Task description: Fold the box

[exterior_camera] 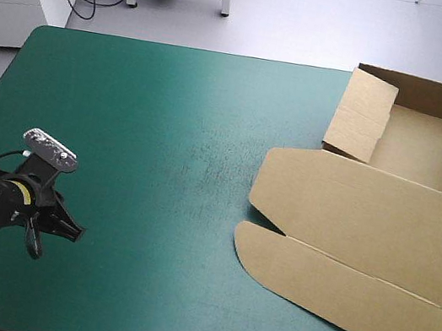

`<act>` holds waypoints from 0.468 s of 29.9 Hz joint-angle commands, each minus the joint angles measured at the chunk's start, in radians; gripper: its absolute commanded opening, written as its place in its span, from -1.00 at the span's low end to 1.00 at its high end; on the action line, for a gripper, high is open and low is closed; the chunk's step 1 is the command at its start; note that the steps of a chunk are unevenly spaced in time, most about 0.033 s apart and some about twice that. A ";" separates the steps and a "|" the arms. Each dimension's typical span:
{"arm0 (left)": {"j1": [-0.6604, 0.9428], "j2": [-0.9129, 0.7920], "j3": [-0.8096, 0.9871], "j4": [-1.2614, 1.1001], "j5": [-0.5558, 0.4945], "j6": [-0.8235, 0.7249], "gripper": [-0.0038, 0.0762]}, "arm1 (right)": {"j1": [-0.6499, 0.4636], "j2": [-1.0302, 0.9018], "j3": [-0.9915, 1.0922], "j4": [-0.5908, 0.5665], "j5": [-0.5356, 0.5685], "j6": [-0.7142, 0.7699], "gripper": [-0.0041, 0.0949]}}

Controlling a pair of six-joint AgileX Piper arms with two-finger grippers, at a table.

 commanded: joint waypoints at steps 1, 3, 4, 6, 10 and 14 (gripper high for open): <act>-0.006 -0.009 -0.027 0.000 -0.029 0.001 -0.93 | -0.060 -0.040 -0.030 0.022 -0.047 -0.025 -0.96; -0.006 -0.009 -0.027 0.000 -0.022 0.001 -0.93 | -0.082 -0.021 -0.030 0.022 -0.043 -0.042 -0.96; -0.006 -0.009 -0.027 0.000 -0.020 0.001 -0.93 | -0.092 -0.008 -0.030 0.022 -0.041 -0.047 -0.96; -0.006 -0.009 -0.027 0.000 -0.020 0.001 -0.93 | -0.108 0.015 -0.030 0.027 -0.039 -0.047 -0.95; -0.006 -0.009 -0.027 0.000 -0.015 0.001 -0.93 | -0.115 0.045 -0.030 0.022 -0.041 -0.047 -0.78; -0.006 -0.009 -0.027 0.000 -0.004 0.001 -0.93 | -0.115 0.048 -0.030 0.022 -0.070 -0.047 -0.37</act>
